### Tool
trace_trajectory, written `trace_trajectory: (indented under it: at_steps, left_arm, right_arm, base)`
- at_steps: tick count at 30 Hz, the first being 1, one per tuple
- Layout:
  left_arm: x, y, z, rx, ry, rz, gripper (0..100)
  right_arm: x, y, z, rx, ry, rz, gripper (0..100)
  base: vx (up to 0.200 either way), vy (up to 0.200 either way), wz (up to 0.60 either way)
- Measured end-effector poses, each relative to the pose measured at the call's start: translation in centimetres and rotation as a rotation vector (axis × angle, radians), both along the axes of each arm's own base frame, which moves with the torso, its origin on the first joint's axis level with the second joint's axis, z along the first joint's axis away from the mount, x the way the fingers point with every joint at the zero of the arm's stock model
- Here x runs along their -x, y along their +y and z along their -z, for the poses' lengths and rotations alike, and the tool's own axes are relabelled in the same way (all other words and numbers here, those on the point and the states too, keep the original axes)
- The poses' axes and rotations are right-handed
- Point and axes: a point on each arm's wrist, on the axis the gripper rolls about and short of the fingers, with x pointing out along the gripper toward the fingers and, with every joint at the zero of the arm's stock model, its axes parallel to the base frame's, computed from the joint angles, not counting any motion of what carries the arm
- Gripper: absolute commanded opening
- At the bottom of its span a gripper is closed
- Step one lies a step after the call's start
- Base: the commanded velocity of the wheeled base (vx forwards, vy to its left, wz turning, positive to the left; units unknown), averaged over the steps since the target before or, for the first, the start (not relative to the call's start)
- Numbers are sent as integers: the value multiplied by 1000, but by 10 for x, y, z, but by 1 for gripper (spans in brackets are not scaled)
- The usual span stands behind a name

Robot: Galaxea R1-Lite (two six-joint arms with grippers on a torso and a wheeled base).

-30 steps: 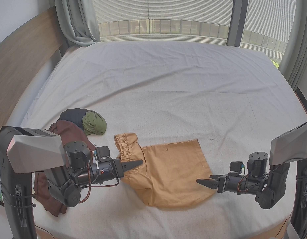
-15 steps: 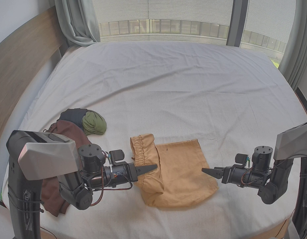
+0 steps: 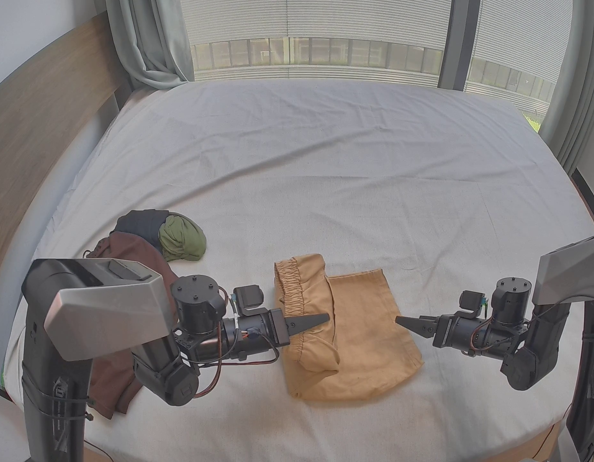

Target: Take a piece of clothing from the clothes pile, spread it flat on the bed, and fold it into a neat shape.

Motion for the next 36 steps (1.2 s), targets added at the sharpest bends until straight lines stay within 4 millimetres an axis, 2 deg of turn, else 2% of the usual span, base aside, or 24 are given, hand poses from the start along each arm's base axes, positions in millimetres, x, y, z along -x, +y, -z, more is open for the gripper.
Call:
trace_trajectory:
  at_steps: [11, 23, 24, 36]
  left_arm:
    - [-3, -18, 12, 2, 1, 32, 0]
    - [-5, -21, 21, -3, 12, 33, 0]
    - [-6, -21, 21, -3, 11, 32, 100]
    - [-9, -18, 27, -9, 9, 6, 100]
  right_arm:
    - [-7, -6, -1, 0, -17, 37, 100]
    - [-8, -7, 0, 0, -18, 40, 100]
    - [-8, -7, 0, 0, -18, 40, 100]
    - [-7, -7, 1, 2, -14, 40, 100]
  base:
    - [0, 0, 0]
    - [0, 0, 0]
    - [0, 0, 0]
    - [0, 0, 0]
